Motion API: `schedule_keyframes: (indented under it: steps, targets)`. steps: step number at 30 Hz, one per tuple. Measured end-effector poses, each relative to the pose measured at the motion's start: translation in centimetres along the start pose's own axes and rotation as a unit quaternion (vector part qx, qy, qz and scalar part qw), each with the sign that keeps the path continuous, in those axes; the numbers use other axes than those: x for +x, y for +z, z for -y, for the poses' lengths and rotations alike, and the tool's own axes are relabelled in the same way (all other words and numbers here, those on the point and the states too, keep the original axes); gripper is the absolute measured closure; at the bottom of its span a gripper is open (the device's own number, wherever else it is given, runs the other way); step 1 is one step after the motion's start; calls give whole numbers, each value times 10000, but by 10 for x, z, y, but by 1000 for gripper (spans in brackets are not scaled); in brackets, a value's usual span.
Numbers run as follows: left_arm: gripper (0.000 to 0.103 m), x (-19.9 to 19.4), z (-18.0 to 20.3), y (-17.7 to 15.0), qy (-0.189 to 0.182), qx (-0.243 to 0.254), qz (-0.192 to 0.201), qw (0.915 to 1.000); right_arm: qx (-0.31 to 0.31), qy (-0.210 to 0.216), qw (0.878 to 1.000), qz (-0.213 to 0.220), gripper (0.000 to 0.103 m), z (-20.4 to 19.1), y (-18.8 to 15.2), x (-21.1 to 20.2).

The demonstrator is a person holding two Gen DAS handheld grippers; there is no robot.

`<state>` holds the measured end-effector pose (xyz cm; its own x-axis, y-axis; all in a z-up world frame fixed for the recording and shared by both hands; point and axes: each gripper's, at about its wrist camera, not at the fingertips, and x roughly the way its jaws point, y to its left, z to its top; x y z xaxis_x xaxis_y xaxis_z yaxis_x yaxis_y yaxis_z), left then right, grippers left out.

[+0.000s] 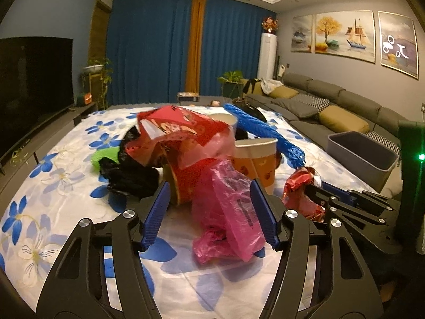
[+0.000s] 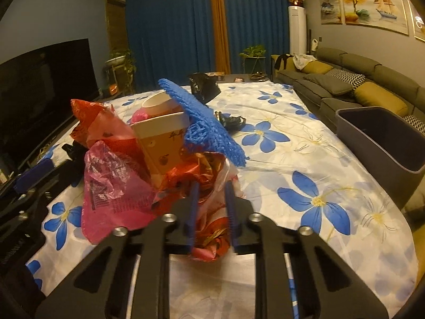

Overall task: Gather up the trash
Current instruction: 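Grasp the red foil wrapper with the right gripper while the left grasps the pink bag, then carry the pink bag and red wrapper in both grippers over the grey bin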

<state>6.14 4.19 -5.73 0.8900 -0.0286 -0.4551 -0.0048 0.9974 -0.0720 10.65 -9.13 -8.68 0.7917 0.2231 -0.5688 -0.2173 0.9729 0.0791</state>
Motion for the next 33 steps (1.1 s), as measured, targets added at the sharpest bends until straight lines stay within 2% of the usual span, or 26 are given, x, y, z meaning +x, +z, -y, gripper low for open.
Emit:
schedule_keyframes:
  steps: [6,8,13,18,25,33]
  targets:
    - [67,26,2,-5,-366,-109,-594,9975,60,-9,9999,116,96,10,-3,-14]
    - [84,34,1,-8,-545,-211,-783,9952,75,-39,9998,192,98,14,-3,-21]
    - [102,37,3,-11,-724,-290,-814,9936,63,-68,9994,319,99,20,-7,-35]
    - [103,16,11,-10,-685,-44,-478,9965,57,-95,9989,452,100,27,-9,-50]
    - [103,-30,10,9,-836,-59,56,9965,108,-143,9974,703,100,36,-8,-70]
    - [103,-54,0,20,-960,-121,290,9949,161,-169,9965,798,100,41,-10,-80]
